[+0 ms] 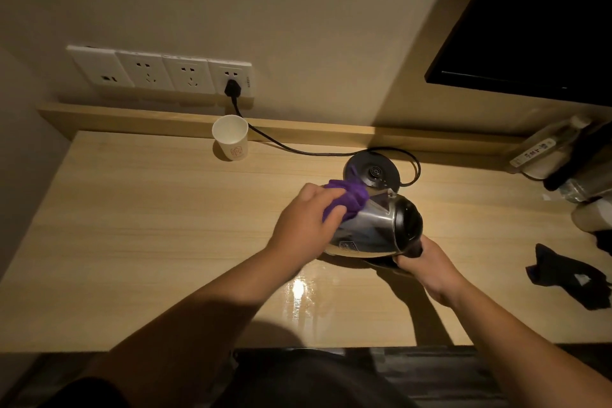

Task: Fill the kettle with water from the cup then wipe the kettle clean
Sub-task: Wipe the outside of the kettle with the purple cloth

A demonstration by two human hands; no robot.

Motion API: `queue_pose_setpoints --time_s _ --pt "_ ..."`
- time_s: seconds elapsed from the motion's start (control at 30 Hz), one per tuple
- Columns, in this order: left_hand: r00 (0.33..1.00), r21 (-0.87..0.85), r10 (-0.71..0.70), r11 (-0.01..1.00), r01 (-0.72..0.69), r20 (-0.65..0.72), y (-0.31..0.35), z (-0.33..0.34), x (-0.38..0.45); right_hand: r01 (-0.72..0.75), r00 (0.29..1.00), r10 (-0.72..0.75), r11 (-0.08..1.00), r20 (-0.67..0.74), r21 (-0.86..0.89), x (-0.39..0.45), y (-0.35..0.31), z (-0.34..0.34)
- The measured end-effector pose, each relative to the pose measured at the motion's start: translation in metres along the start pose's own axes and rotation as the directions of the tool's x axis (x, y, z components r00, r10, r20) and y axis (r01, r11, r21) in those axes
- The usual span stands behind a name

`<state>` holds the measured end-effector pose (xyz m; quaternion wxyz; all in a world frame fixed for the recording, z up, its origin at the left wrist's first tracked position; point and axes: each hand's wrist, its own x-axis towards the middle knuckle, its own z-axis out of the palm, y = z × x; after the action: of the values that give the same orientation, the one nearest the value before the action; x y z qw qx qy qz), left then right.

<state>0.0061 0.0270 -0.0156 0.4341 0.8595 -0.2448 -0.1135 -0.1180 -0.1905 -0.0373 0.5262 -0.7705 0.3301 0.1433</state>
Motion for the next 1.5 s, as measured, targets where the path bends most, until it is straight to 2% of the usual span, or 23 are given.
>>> queue_pose_setpoints --time_s 0.1,0.17,0.3,0.37,0.47,0.53,0.63,0.73,0.83,0.93,1.13,1.2,1.37,1.5 --pt "0.981 0.211 0.192 0.958 -0.193 0.026 0.012 0.020 0.001 0.016 1.000 -0.016 1.000 0.015 -0.016 -0.002 0.002 0.004" --pt "0.971 0.321 0.236 0.918 -0.231 0.024 0.017 0.030 0.002 0.023 0.999 -0.022 0.999 0.034 -0.025 -0.003 0.004 0.007" --pt "0.957 0.403 0.288 0.874 -0.271 0.020 0.018 0.032 0.008 0.052 0.998 -0.052 0.998 0.024 -0.036 -0.004 0.001 0.010" --pt "0.970 0.405 0.242 0.886 -0.227 0.013 0.014 0.026 0.012 0.064 0.998 -0.063 0.997 0.019 -0.049 -0.004 0.000 0.010" --pt "1.000 0.388 0.009 0.921 -0.016 0.021 -0.006 0.011 0.022 0.067 0.998 -0.066 0.996 0.021 -0.053 -0.007 0.002 0.012" --pt "0.988 0.413 -0.138 0.905 0.100 0.063 -0.022 -0.002 0.032 0.067 0.998 -0.066 0.995 0.010 -0.068 -0.007 0.003 0.013" --pt "0.960 0.422 -0.248 0.890 0.172 0.131 -0.033 -0.016 0.043 0.084 0.996 -0.085 0.992 -0.009 -0.092 -0.003 0.001 0.012" --pt "0.969 0.365 -0.217 0.917 0.161 0.116 -0.022 -0.017 0.044 0.098 0.995 -0.101 0.990 -0.020 -0.104 -0.003 0.000 0.014" --pt "0.985 0.239 -0.066 0.971 0.026 0.161 0.006 -0.007 0.032 0.100 0.994 -0.104 0.990 -0.034 -0.095 -0.003 0.000 0.017" --pt "0.981 0.273 0.035 0.958 -0.087 0.189 0.018 0.002 0.024 0.095 0.994 -0.099 0.991 -0.041 -0.098 -0.002 0.001 0.018" --pt "0.982 0.411 0.030 0.906 -0.106 0.187 0.006 -0.003 0.037 0.090 0.993 -0.096 0.992 -0.063 -0.085 0.002 -0.002 0.016" --pt "0.986 0.439 -0.014 0.896 -0.062 0.166 -0.002 -0.007 0.042 0.089 0.993 -0.093 0.994 -0.073 -0.061 0.001 -0.002 0.018" --pt "0.966 0.506 -0.236 0.849 0.152 0.104 -0.042 -0.027 0.042 0.097 0.992 -0.102 0.993 -0.070 -0.064 0.002 -0.003 0.021" --pt "0.978 0.385 -0.209 0.903 0.189 0.011 -0.040 -0.021 0.022 0.054 0.995 -0.056 0.998 -0.086 -0.020 0.007 -0.003 0.023"
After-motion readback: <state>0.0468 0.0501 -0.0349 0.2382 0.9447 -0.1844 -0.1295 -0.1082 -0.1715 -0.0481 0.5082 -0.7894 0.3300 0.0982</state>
